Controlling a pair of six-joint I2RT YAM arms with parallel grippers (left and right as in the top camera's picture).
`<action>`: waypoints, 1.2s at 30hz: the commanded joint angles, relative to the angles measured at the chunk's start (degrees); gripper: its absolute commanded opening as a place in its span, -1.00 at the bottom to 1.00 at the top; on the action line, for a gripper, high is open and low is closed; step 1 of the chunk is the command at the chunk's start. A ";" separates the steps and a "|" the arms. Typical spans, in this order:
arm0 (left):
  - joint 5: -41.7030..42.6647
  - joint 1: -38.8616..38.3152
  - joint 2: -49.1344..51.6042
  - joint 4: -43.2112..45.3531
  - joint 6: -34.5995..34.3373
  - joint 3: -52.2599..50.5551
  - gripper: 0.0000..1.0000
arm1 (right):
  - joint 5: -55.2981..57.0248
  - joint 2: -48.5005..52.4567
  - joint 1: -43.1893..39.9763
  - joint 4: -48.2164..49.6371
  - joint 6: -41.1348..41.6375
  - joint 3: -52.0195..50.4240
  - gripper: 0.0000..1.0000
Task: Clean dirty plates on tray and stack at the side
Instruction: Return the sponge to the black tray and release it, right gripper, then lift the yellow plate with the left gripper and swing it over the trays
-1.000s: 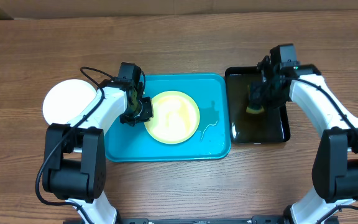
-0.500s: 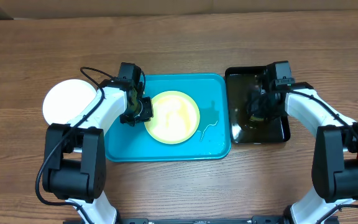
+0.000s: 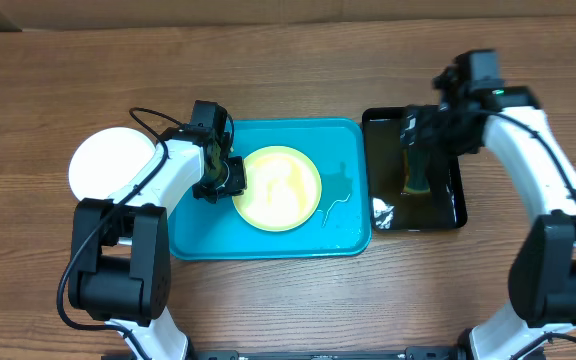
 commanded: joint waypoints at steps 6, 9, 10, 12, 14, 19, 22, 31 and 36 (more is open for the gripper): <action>0.59 -1.70 0.72 -0.48 0.42 1.03 -0.63 | 1.25 -1.51 -11.50 -2.34 1.18 0.81 1.00; 0.33 -2.54 0.70 -0.59 0.48 1.07 -0.92 | 1.07 -1.51 -13.84 -2.36 1.20 0.81 1.00; 0.07 -2.62 0.57 -1.07 0.50 1.44 -0.92 | 1.07 -1.51 -14.40 -2.36 1.20 0.81 1.00; -1.88 -2.62 0.22 -3.72 0.44 3.41 -0.92 | 1.07 -1.51 -15.13 -2.34 1.20 0.81 1.00; -3.80 -2.62 -0.39 -6.51 0.42 6.05 -0.92 | 1.07 -1.51 -15.39 -2.36 1.18 0.81 1.00; -9.62 -3.89 -3.02 -12.85 0.39 13.51 -0.92 | 1.07 -1.51 -15.39 -2.36 1.18 0.81 1.00; -15.87 -6.01 -4.61 -15.87 0.35 17.90 -0.92 | 1.07 -1.51 -15.39 -2.36 1.20 0.81 1.00; -41.51 -18.88 -5.75 -19.04 -0.04 24.24 -0.92 | 1.07 -1.51 -15.39 -2.36 1.20 0.81 1.00; -59.63 -29.03 -5.73 -19.23 0.00 24.22 -0.92 | 1.07 -1.51 -15.39 -2.36 1.20 0.81 1.00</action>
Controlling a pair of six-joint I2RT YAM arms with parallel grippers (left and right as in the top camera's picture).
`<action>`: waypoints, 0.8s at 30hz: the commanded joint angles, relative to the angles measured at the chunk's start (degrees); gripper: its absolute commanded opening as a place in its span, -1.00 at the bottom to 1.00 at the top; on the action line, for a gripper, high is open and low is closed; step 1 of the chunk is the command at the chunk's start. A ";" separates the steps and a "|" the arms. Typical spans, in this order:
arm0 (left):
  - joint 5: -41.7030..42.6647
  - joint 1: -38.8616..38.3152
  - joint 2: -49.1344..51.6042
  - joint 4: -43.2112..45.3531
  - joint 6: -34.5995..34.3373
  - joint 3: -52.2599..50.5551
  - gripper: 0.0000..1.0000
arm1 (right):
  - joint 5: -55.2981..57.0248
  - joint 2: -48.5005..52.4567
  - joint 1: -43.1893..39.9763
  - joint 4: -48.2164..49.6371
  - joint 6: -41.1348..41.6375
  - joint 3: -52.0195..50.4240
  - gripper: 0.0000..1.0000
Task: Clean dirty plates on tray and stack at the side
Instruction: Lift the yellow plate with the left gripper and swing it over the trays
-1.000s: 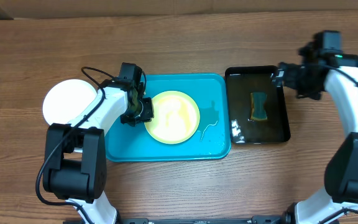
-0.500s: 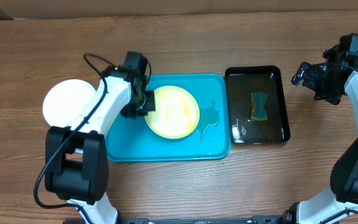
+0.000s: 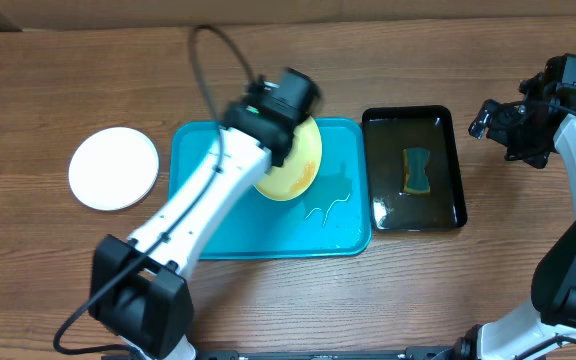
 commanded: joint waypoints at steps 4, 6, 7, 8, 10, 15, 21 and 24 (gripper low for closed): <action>-28.94 -13.29 -1.36 -0.07 -0.42 1.11 -0.92 | -0.02 -1.25 -0.11 0.33 0.17 0.57 1.00; -35.01 -17.75 -1.36 -0.07 -0.39 1.11 -0.92 | -0.02 -1.25 -0.11 0.31 0.20 0.57 1.00; -37.31 -19.61 -1.36 -0.07 -0.37 1.11 -0.92 | -0.02 -1.25 -0.11 0.31 0.20 0.57 1.00; -39.43 -21.29 -1.36 -0.09 -0.37 1.09 -0.92 | -0.02 -1.25 -0.11 0.31 0.20 0.57 1.00; -44.22 -24.52 -1.36 -0.04 -0.37 0.87 -0.92 | -0.02 -1.25 -0.11 0.31 0.20 0.57 1.00; -50.03 -29.27 -1.36 -0.09 1.79 0.46 -0.92 | -0.02 -1.25 -0.11 0.31 0.17 0.57 1.00; -50.56 -30.49 -1.36 -0.13 1.77 0.46 -0.92 | -0.02 -1.25 -0.11 0.31 0.17 0.57 1.00; -50.53 -30.47 -1.36 0.13 1.73 0.46 -0.92 | -0.02 -1.25 -0.11 0.31 0.20 0.57 1.00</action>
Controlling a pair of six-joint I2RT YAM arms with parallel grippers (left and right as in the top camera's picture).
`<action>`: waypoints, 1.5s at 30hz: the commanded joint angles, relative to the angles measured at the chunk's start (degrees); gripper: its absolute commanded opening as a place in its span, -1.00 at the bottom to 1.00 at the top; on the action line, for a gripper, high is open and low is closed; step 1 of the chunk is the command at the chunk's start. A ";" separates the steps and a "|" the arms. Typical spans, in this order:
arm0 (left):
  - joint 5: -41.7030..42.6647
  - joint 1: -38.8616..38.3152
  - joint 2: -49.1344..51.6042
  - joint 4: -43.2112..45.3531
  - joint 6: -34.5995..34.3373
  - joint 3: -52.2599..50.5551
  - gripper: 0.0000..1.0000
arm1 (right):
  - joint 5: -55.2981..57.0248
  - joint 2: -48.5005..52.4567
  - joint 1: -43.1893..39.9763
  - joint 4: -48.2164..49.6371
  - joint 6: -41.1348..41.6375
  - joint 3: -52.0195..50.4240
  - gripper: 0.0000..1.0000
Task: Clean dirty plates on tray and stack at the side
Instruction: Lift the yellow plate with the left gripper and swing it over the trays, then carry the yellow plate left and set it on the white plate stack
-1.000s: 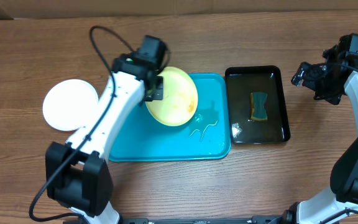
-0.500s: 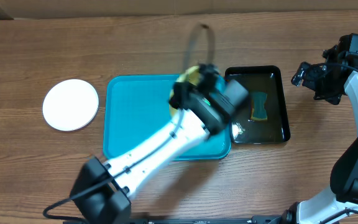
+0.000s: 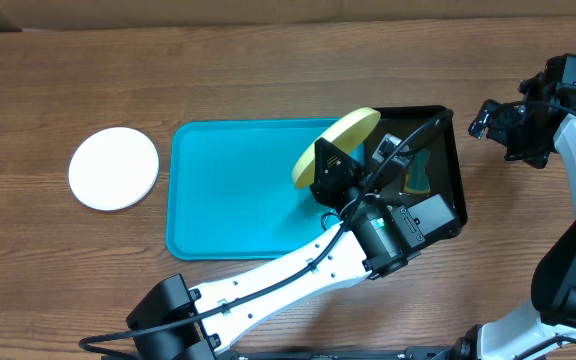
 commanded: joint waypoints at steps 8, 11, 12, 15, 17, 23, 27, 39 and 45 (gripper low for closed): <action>1.46 0.35 -1.36 0.66 -1.68 0.46 -0.92 | -0.07 -1.25 -0.11 0.26 0.22 0.57 1.00; 9.88 2.05 -1.36 0.61 -3.26 0.46 -0.92 | -0.07 -1.25 -0.11 0.26 0.22 0.57 1.00; 13.99 3.04 -1.36 0.63 -3.48 0.46 -0.92 | -0.07 -1.25 -0.11 0.26 0.20 0.57 1.00; 28.06 8.28 -1.36 0.68 -6.27 0.46 -0.92 | -0.07 -1.25 -0.11 0.26 0.20 0.57 1.00; 34.67 12.63 -1.36 0.66 -8.28 0.48 -0.92 | -0.07 -1.25 -0.11 0.28 0.20 0.57 1.00; 60.87 31.39 -1.36 1.20 -10.54 0.48 -0.92 | -0.07 -1.25 -0.11 0.26 0.22 0.57 1.00; 76.22 46.27 -1.36 1.22 -9.27 0.48 -0.92 | -0.07 -1.25 -0.11 0.26 0.20 0.57 1.00; 90.58 88.15 -1.36 -1.44 -7.26 0.46 -0.92 | -0.07 -1.25 -0.11 0.26 0.22 0.57 1.00; 88.11 98.51 -1.36 0.46 -7.30 -1.25 -0.91 | -0.07 -1.25 -0.11 0.26 0.20 0.57 1.00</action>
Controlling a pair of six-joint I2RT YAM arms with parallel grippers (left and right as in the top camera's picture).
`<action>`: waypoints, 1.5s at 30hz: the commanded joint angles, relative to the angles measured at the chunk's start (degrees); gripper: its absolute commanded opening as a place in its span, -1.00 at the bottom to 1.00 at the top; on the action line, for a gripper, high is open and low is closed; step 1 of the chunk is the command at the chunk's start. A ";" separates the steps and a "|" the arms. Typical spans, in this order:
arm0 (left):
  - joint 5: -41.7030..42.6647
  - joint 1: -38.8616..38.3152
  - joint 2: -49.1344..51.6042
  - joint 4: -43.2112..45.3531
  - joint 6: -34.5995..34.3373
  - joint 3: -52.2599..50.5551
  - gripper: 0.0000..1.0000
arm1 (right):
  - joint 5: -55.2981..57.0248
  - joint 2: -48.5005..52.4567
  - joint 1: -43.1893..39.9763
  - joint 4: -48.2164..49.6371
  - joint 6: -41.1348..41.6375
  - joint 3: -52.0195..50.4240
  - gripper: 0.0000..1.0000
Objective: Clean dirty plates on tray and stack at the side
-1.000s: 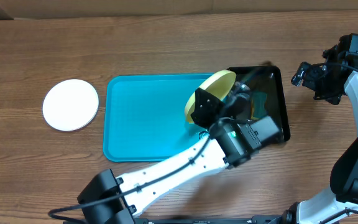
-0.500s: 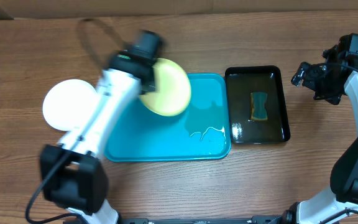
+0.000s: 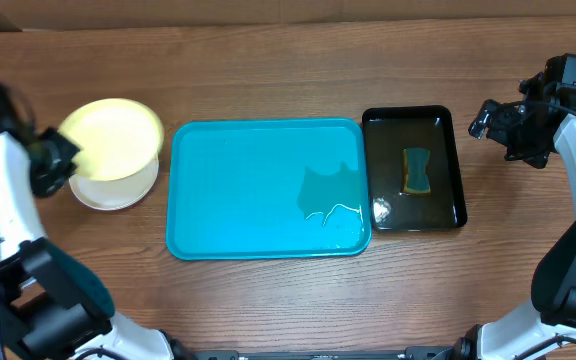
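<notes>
A yellow plate (image 3: 113, 138) hangs slightly tilted at the far left, overlapping the white plate (image 3: 118, 190) that lies on the table beneath it. My left gripper (image 3: 66, 158) is shut on the yellow plate's left rim. The blue tray (image 3: 183, 190) holds no plate, only a puddle of water (image 3: 333, 195) on its right half. A yellow-green sponge (image 3: 417, 171) lies in the black tray (image 3: 408, 110). My right gripper (image 3: 498, 132) hovers off the black tray's far right corner, fingers apart and holding nothing.
A small shiny scrap (image 3: 381, 210) sits in the black tray's near left corner. The black tray stands directly against the blue tray's right side. Bare wooden table (image 3: 288, 300) surrounds both trays.
The yellow plate, held tilted over the black tray's left edge before, is now at the far left over the white plate, still in my left gripper. The right arm has not moved.
First the yellow plate lay flat on the blue tray with my left gripper at its rim, and my right gripper was at the sponge. Then the plate was lifted and tilted, the sponge left in the black tray. Later the plate hung beside the black tray, now over the white plate.
</notes>
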 commanded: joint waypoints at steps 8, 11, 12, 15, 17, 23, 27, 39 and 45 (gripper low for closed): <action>0.39 3.58 -1.36 9.66 -0.11 -9.20 -0.92 | -0.04 -1.25 -0.13 0.35 0.20 0.57 1.00; 0.42 3.17 -1.36 13.27 -0.44 -12.37 -0.92 | -0.04 -1.25 -0.13 0.33 0.22 0.57 1.00; 0.39 3.17 -1.36 13.92 -0.44 -13.05 -0.92 | -0.04 -1.25 -0.13 0.33 0.22 0.57 1.00; -0.35 3.17 -1.36 14.51 -0.39 -13.57 -0.92 | -0.04 -1.25 -0.13 0.33 0.20 0.57 1.00; -0.68 3.17 -1.36 14.49 -0.37 -13.57 -0.92 | -0.04 -1.25 -0.13 0.33 0.20 0.57 1.00; -2.49 3.17 -1.36 14.19 -0.15 -13.57 -0.87 | -0.04 -1.25 -0.13 0.35 0.20 0.57 1.00; -4.09 3.17 -1.36 14.05 -0.17 -13.57 -0.88 | -0.04 -1.25 -0.13 0.33 0.20 0.57 1.00; 17.79 2.78 -1.36 14.49 4.81 -13.57 0.61 | -0.04 -1.25 -0.13 0.33 0.22 0.57 1.00; 24.87 -0.66 -1.36 12.79 8.00 -13.57 1.00 | -0.04 -1.25 -0.13 0.35 0.22 0.57 1.00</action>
